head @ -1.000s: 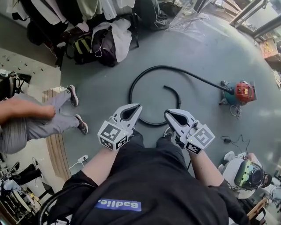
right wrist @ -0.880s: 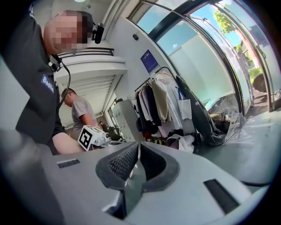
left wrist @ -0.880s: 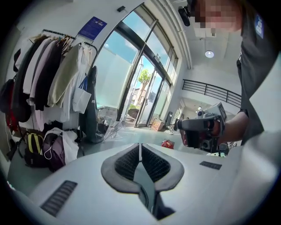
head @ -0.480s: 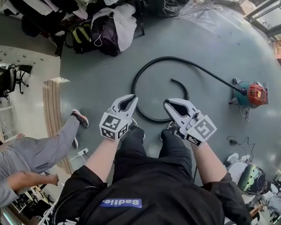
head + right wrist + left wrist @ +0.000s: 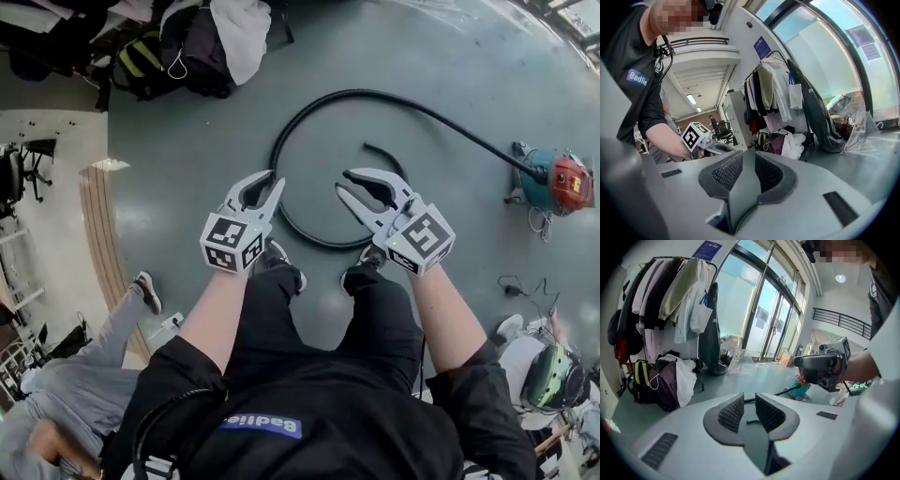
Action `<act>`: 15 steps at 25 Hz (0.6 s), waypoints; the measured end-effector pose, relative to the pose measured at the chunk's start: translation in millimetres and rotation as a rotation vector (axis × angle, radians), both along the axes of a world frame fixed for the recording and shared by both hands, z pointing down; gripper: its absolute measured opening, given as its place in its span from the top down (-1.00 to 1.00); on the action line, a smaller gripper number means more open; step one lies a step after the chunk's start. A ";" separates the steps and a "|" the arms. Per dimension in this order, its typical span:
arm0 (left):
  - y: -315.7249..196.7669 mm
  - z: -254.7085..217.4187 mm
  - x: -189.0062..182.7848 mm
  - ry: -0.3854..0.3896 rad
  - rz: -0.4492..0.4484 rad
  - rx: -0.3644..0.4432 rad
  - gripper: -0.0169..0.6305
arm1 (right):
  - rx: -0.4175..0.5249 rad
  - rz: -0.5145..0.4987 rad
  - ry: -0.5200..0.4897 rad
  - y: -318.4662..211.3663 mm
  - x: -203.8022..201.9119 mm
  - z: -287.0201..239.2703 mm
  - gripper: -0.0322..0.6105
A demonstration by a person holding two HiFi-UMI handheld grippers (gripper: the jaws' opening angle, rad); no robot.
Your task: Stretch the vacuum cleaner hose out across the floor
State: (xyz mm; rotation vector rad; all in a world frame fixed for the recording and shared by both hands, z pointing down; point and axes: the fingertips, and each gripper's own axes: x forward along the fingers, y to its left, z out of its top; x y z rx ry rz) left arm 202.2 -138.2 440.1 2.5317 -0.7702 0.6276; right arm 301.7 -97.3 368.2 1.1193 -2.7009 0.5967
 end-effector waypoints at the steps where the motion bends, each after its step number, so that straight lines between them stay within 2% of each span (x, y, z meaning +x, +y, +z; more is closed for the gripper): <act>1: -4.9 15.1 -1.6 -0.007 -0.010 -0.003 0.73 | 0.001 -0.004 0.005 -2.1 0.0 15.7 0.68; 5: -18.5 82.5 -1.5 -0.032 -0.030 -0.010 0.61 | 0.008 -0.009 0.018 -8.3 5.1 82.9 0.66; 9: -38.1 157.5 1.5 -0.080 -0.004 0.008 0.54 | 0.041 -0.033 0.037 -23.0 7.4 151.2 0.63; 15: -58.5 286.7 15.1 -0.206 0.128 0.066 0.42 | 0.093 -0.100 0.044 -50.0 -0.3 259.9 0.56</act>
